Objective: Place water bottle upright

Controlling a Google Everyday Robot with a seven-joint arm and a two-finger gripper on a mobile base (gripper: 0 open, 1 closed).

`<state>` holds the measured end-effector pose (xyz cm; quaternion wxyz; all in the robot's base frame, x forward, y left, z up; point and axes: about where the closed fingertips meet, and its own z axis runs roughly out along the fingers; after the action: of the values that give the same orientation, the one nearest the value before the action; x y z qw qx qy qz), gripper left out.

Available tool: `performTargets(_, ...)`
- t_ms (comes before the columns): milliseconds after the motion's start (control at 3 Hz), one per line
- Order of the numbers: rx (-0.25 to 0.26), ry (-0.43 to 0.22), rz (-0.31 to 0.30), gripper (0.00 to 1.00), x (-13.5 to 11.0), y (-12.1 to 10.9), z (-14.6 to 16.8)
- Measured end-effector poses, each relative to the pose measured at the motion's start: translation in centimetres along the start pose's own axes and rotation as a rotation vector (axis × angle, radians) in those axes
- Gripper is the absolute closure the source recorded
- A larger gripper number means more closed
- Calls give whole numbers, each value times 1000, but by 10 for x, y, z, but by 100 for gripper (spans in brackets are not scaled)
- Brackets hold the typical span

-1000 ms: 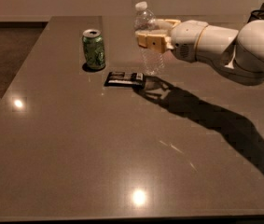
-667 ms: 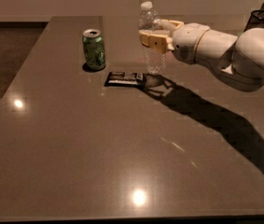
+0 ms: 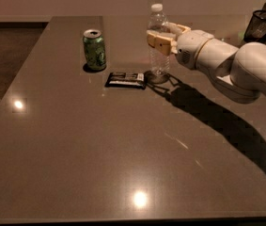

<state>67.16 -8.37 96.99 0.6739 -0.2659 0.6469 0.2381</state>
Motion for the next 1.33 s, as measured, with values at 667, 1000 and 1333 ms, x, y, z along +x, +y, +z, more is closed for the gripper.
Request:
performTargets(667,55,-61,-5,87,10,-15,-1)
performTargets(1000,62,-70,-18,62,14,-17,-1)
performTargets(1333,63,-72,-29,39,16,-18,-2)
